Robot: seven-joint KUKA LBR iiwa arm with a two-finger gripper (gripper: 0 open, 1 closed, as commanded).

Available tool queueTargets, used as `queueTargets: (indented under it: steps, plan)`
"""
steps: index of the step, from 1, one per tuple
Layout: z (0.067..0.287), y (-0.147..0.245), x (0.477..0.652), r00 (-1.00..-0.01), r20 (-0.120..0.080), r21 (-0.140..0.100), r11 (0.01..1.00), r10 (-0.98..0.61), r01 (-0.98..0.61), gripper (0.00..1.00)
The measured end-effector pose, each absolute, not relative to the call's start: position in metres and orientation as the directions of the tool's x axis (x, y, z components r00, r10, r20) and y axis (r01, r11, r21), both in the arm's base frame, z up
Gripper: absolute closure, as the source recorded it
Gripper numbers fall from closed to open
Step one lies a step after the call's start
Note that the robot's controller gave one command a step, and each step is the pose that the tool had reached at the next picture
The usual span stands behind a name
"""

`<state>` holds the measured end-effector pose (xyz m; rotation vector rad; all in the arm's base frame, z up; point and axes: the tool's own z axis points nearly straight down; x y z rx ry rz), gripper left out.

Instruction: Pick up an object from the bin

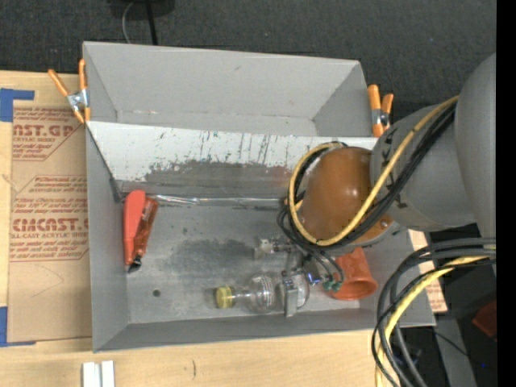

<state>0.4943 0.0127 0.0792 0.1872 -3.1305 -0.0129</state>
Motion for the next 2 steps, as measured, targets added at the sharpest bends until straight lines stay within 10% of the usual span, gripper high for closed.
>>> queueTargets:
  steps: [2]
  plan:
    - [0.073, 0.043, 0.488, -0.986, -0.009, 0.003, 0.986, -0.166, -0.166, 0.00]
